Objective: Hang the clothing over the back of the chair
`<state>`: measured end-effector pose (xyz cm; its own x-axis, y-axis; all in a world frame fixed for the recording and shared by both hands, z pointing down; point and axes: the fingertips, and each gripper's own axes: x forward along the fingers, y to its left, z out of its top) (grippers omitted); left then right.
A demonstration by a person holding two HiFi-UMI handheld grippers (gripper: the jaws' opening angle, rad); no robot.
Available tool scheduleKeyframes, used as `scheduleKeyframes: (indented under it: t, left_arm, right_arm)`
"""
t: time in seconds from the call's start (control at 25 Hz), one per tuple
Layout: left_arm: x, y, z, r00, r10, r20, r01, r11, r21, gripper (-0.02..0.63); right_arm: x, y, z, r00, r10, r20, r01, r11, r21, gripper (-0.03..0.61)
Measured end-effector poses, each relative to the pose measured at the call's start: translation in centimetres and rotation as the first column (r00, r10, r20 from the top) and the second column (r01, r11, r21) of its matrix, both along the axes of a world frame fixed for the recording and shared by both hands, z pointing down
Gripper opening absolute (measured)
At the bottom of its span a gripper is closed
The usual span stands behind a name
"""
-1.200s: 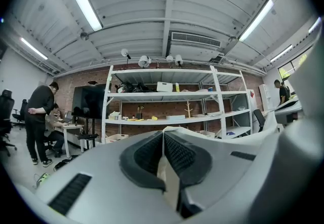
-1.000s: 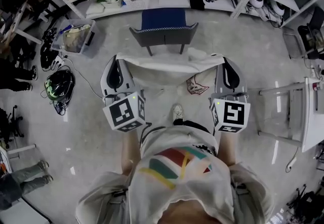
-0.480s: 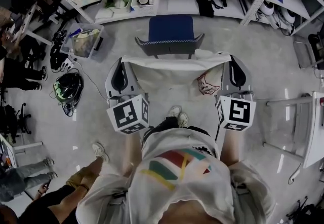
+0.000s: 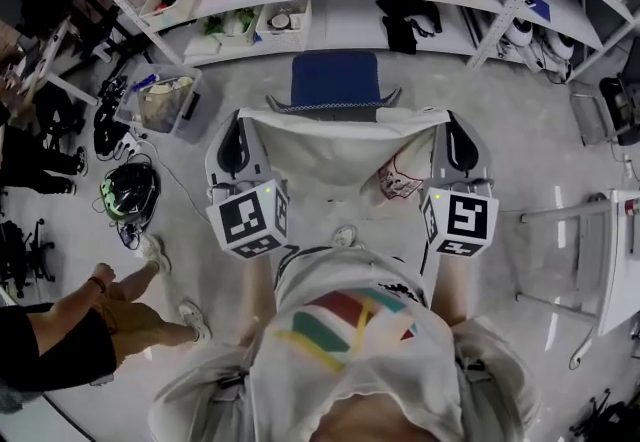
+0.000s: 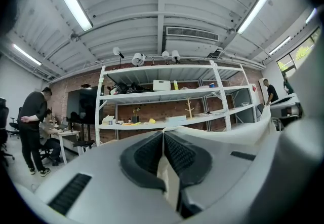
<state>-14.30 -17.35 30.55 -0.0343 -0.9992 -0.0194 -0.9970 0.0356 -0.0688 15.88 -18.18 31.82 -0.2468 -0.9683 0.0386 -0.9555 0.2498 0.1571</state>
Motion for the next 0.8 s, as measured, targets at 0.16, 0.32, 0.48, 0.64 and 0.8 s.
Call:
scheduleKeyframes:
  t: [0.16, 0.32, 0.48, 0.64, 0.8]
  left_arm:
    - [-0.7, -0.9, 0.1, 1.0, 0.001, -0.002, -0.001, 1.0, -0.003, 0.014]
    - [-1.1, -1.9, -0.3, 1.0, 0.016, 0.001, -0.016, 1.0, 0.0, 0.014]
    - [-1.5, -3.6, -1.8, 0.999, 0.041, 0.014, -0.042, 0.999, 0.022, 0.015]
    - [-1.5, -4.9, -4.3, 0.998, 0.055, 0.036, -0.057, 0.996, 0.064, 0.014]
    - [-1.9, -6.5, -8.0, 0.996, 0.058, 0.061, -0.066, 0.99, 0.126, 0.014]
  right_arm:
    - [-0.7, -0.7, -0.2, 1.0, 0.002, -0.024, -0.002, 1.0, 0.0, 0.008]
    - [-0.9, -1.1, -1.0, 0.998, 0.008, -0.068, -0.007, 1.0, 0.014, 0.008]
    - [-1.2, -2.0, -3.2, 0.995, 0.018, -0.103, -0.011, 0.997, 0.07, 0.008]
    - [-1.3, -3.3, -6.5, 0.991, 0.024, -0.132, -0.007, 0.992, 0.127, 0.008]
    - [-1.4, -5.0, -11.0, 0.987, 0.044, -0.156, -0.014, 0.982, 0.188, 0.008]
